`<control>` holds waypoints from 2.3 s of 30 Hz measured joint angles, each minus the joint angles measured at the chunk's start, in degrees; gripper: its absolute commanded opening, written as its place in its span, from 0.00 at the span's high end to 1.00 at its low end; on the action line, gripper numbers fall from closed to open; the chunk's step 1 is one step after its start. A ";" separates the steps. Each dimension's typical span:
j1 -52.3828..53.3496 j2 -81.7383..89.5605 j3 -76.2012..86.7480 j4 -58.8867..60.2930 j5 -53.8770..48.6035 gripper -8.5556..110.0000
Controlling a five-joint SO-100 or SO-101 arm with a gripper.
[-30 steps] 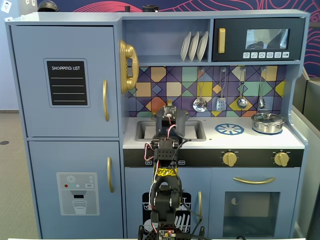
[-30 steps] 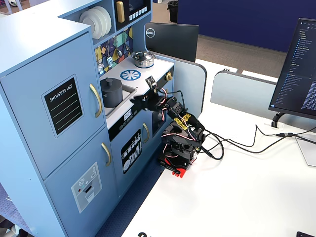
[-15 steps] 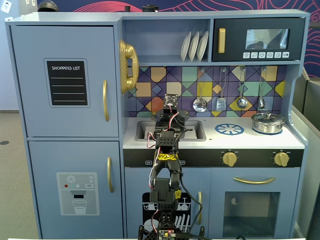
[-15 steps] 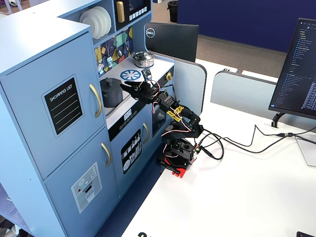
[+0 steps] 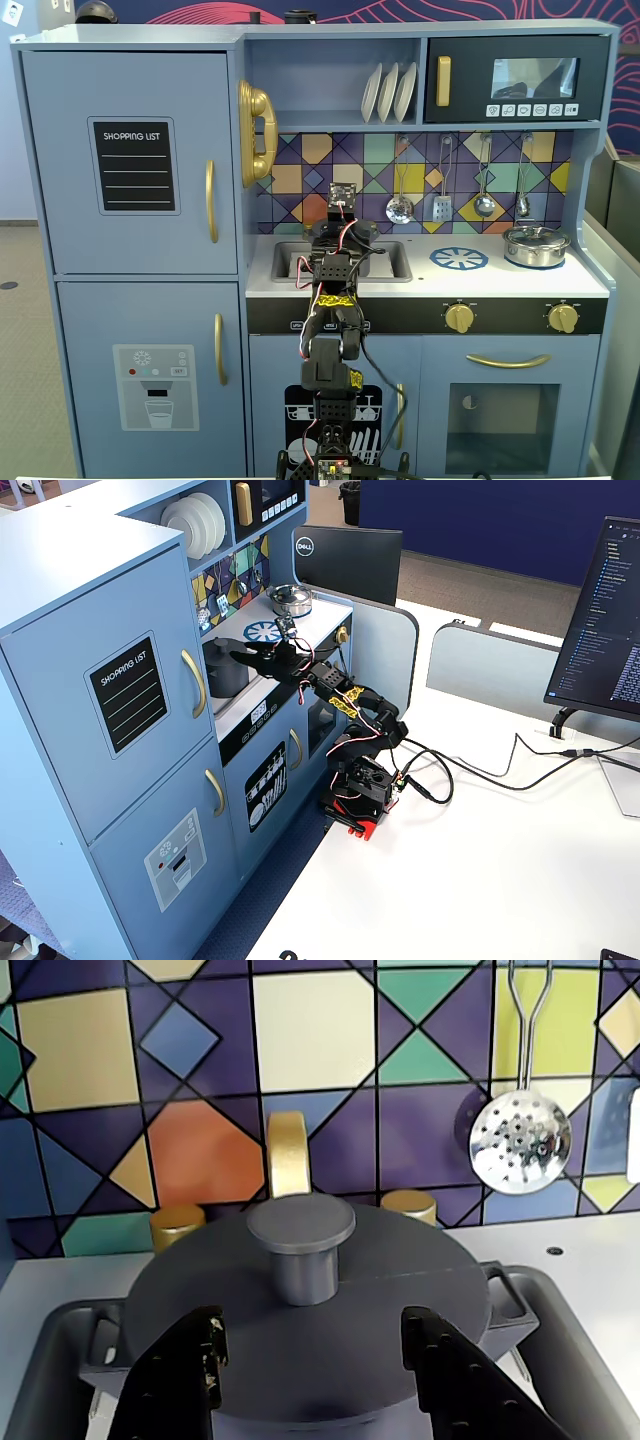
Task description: Take off the lid from the gray recipient and place it on the counter
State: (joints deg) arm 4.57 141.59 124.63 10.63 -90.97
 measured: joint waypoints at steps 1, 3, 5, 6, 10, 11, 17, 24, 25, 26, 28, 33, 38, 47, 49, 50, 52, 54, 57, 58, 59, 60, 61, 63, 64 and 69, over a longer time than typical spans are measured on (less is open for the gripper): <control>0.00 -0.79 0.00 -0.88 0.00 0.80; 0.00 -2.64 0.00 -3.16 0.00 0.80; 0.00 -4.83 -0.09 -5.45 0.00 0.81; 0.00 -6.06 -0.53 -6.15 0.00 0.81; -0.09 -10.72 -2.99 -8.35 0.00 0.82; -0.26 -11.87 -3.52 -9.05 -0.09 0.82; -1.67 -18.02 -6.86 -11.95 -0.62 0.83; -1.58 -22.76 -10.46 -13.18 -0.70 0.93; -1.67 -22.85 -10.72 -13.18 -0.70 0.93; -1.67 -22.85 -10.90 -13.18 -0.70 0.93; -1.76 -22.85 -11.25 -13.18 -0.70 0.93; -1.76 -22.85 -12.13 -13.18 -0.70 0.93; -1.76 -21.45 -14.50 -13.01 -1.67 0.93; 7.91 -15.29 -15.47 -8.79 -2.29 0.93; 11.51 -14.41 -15.47 -8.00 -1.93 0.93; 13.54 -14.15 -15.47 -8.00 -1.58 0.93; 17.31 -13.97 -15.38 -7.91 -0.88 0.93; 20.74 -13.97 -14.15 -8.09 0.00 0.93; 24.79 -14.85 -11.60 -10.55 1.14 0.93; 25.75 -15.56 -10.99 -11.60 1.41 0.93; 26.37 -16.52 -10.28 -12.57 1.67 0.93; 26.89 -17.58 -9.76 -13.71 1.85 0.93; 27.16 -18.72 -9.14 -14.94 1.93 0.93; 27.42 -21.27 -8.26 -17.58 1.93 0.93; 27.42 -22.50 -7.73 -18.81 1.93 0.93; 27.86 -29.09 -6.86 -25.14 1.85 0.93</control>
State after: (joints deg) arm 32.43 112.50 117.77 -14.50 -89.12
